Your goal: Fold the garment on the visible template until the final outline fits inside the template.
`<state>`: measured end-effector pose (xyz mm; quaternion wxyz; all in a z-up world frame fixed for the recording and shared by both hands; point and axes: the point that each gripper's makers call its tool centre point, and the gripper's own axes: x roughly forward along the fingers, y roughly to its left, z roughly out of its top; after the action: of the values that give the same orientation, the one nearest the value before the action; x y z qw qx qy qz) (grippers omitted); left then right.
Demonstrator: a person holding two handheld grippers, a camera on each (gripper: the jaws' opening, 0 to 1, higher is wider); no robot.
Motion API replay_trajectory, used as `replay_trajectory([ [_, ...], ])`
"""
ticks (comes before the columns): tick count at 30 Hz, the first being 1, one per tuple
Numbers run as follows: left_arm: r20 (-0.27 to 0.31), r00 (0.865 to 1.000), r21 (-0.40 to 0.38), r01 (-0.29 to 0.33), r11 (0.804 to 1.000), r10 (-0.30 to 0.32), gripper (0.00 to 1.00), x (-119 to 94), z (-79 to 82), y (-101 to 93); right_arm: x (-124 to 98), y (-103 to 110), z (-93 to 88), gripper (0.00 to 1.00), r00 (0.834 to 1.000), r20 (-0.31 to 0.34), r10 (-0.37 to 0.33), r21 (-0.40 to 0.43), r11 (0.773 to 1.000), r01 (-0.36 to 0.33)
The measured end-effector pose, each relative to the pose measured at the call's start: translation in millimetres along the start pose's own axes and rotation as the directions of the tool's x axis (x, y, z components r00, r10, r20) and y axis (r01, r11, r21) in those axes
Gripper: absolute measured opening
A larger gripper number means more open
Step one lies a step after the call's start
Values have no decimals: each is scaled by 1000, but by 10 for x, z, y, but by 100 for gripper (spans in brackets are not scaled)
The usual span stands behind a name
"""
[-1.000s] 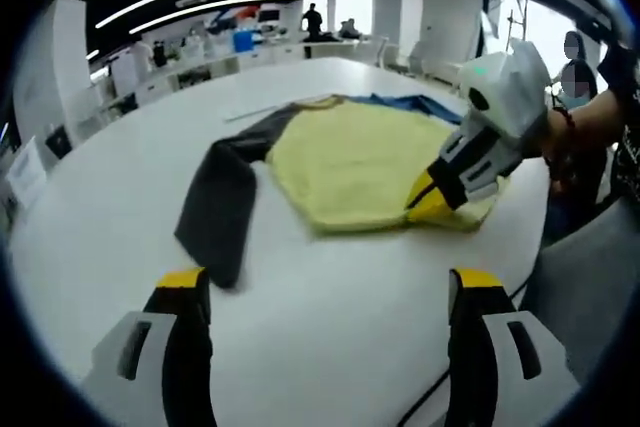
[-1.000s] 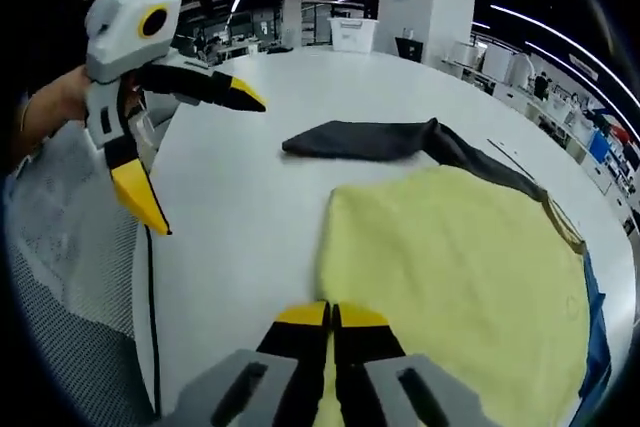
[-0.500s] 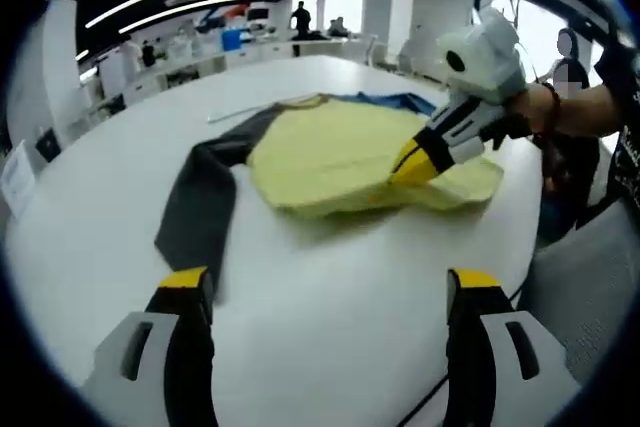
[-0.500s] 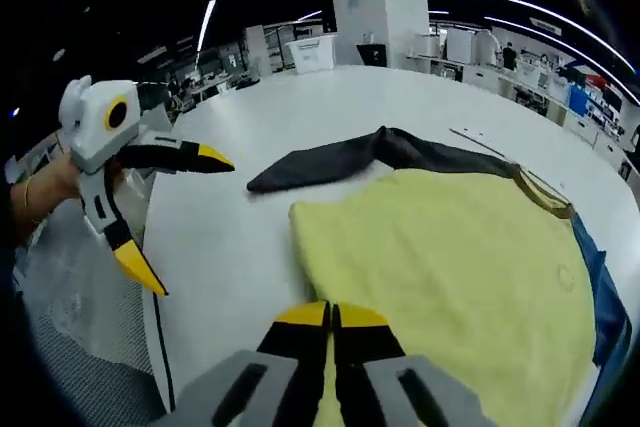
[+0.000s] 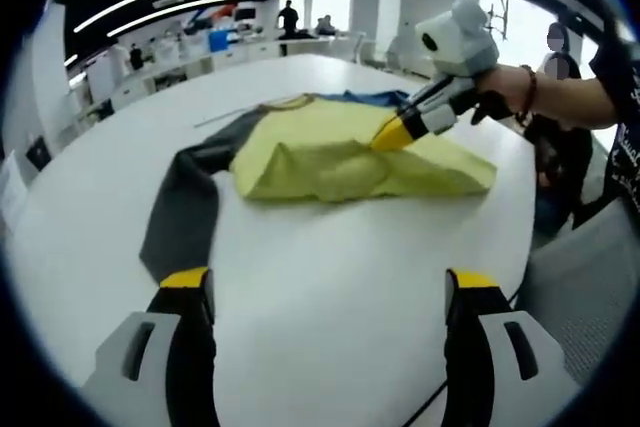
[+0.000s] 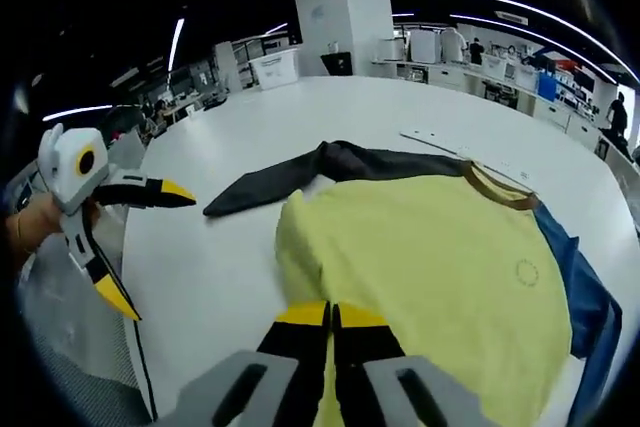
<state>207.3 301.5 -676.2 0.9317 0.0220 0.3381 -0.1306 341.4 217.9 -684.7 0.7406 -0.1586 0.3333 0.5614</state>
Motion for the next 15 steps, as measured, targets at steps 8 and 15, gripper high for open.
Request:
replay_trajectory([
  [8,11,1000,11,24,1000,-24,87,111,97,-37,22,-253,-73,0,999,-18,-42,34,999,42],
  [15,34,998,-12,51,999,-50,80,228,197,-61,78,-353,-176,0,997,-50,-55,39,998,57],
])
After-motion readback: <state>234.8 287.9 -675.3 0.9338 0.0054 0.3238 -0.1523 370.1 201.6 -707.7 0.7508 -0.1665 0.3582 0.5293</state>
